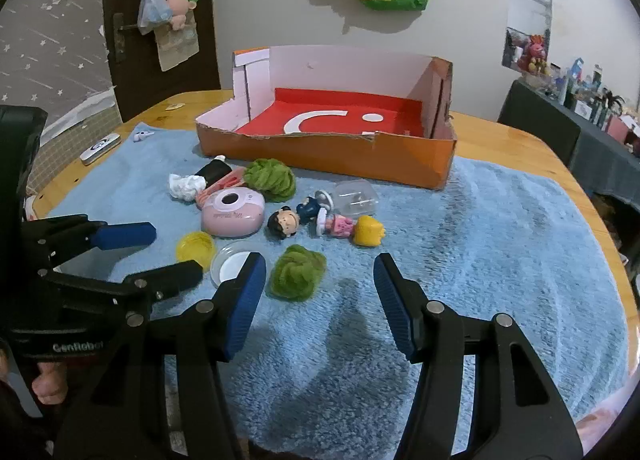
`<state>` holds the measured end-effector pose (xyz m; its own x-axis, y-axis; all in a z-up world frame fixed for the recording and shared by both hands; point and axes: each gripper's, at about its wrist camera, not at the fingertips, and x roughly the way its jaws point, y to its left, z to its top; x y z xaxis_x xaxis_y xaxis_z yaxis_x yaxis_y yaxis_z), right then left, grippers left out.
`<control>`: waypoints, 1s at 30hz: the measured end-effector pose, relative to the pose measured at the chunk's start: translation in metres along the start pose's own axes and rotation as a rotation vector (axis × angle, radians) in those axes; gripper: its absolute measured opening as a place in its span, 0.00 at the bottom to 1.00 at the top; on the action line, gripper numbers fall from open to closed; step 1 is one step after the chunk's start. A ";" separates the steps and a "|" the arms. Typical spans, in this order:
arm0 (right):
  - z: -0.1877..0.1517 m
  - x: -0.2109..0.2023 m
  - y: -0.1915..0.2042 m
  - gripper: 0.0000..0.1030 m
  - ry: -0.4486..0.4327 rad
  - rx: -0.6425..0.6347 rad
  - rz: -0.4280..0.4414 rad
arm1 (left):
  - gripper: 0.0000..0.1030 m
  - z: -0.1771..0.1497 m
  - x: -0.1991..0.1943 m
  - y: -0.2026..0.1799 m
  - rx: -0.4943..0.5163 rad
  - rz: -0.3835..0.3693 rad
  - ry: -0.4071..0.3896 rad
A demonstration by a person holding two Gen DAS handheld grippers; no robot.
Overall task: Organize objects
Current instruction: 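Grasp the green yarn ball with the right tool while the left tool grasps the yellow lid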
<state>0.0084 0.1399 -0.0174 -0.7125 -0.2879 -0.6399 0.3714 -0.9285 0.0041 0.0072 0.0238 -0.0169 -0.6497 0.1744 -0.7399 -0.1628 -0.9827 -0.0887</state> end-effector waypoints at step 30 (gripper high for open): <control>0.003 0.023 -0.003 0.28 0.082 0.035 0.089 | 0.31 0.007 0.007 0.003 0.017 -0.019 -0.007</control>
<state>-0.0110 0.1354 -0.0301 -0.6257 -0.3506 -0.6968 0.4091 -0.9081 0.0895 -0.0031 0.0229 -0.0179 -0.6516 0.1931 -0.7336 -0.1872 -0.9781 -0.0912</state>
